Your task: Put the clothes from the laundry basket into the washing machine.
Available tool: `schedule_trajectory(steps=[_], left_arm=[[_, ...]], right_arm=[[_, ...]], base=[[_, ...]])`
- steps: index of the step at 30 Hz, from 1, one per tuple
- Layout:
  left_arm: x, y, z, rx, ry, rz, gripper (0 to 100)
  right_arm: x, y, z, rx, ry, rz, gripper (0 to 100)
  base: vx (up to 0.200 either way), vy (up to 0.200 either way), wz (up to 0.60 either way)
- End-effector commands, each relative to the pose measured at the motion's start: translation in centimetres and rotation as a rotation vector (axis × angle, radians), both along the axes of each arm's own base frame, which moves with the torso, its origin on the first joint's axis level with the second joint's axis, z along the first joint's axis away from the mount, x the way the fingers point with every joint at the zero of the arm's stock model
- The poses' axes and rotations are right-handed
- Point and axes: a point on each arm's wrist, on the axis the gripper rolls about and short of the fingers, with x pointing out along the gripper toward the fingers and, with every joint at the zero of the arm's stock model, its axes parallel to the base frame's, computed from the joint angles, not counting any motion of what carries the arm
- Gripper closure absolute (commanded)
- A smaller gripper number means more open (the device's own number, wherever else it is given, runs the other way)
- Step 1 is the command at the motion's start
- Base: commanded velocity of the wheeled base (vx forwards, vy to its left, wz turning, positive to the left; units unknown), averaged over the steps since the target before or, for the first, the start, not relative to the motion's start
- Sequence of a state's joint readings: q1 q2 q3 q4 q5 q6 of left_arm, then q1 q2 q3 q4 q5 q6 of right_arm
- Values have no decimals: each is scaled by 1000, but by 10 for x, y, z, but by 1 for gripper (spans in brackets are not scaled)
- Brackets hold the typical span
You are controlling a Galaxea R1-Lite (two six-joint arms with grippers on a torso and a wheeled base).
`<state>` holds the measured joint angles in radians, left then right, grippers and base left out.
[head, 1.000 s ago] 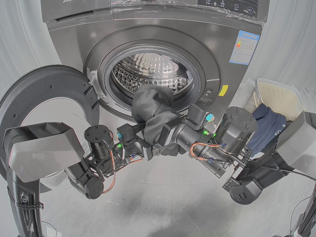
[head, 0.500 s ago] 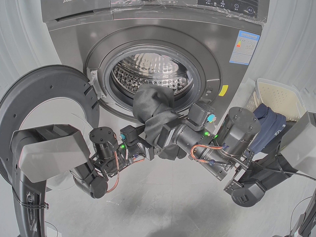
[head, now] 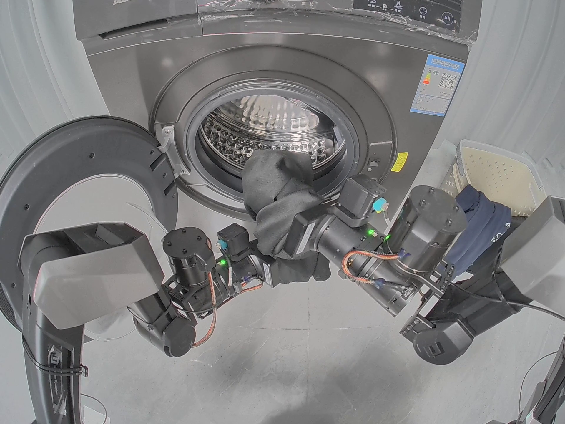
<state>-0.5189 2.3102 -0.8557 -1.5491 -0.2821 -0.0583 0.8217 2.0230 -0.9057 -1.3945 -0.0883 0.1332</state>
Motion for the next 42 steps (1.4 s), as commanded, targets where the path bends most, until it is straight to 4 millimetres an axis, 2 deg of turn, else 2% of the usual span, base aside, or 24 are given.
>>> schedule_trajectory(steps=[1, 7, 10, 12, 14, 17, 25, 33, 38, 42], left_arm=[[-10, 4, -1, 20, 23, -4, 0], [-26, 9, -2, 40, 60, -18, 0], [-44, 15, -3, 73, 98, -35, 0], [-48, 16, -3, 77, 104, -39, 0], [-59, 17, 0, 87, 110, -54, 0], [-61, 17, 7, 77, 92, -57, 0], [-44, 7, 20, 23, 29, -42, 0], [-13, -6, -1, 11, 23, 17, 0], [1, -10, -2, -14, -1, 76, 0], [3, -9, -2, -16, -4, 99, 0]], right_arm=[[13, -1, 0, 9, -11, -27, 100], [27, -1, 0, 19, -23, -53, 100], [33, 1, 0, 25, -29, -61, 100], [36, 2, 1, 29, -32, -62, 100], [38, 5, 2, 34, -38, -61, 100], [40, 6, -1, 30, -33, -64, 100], [36, 11, -2, 30, -30, -48, 100], [24, 17, -2, 28, -22, -29, 100], [19, 19, -5, 21, -10, -30, 100], [18, 19, -4, 24, -11, -26, 100]], base=[[0, 0, 0], [0, 0, 0], [0, 0, 0], [0, 0, 0], [0, 0, 0], [0, 0, 0], [0, 0, 0], [0, 0, 0], [0, 0, 0], [0, 0, 0]])
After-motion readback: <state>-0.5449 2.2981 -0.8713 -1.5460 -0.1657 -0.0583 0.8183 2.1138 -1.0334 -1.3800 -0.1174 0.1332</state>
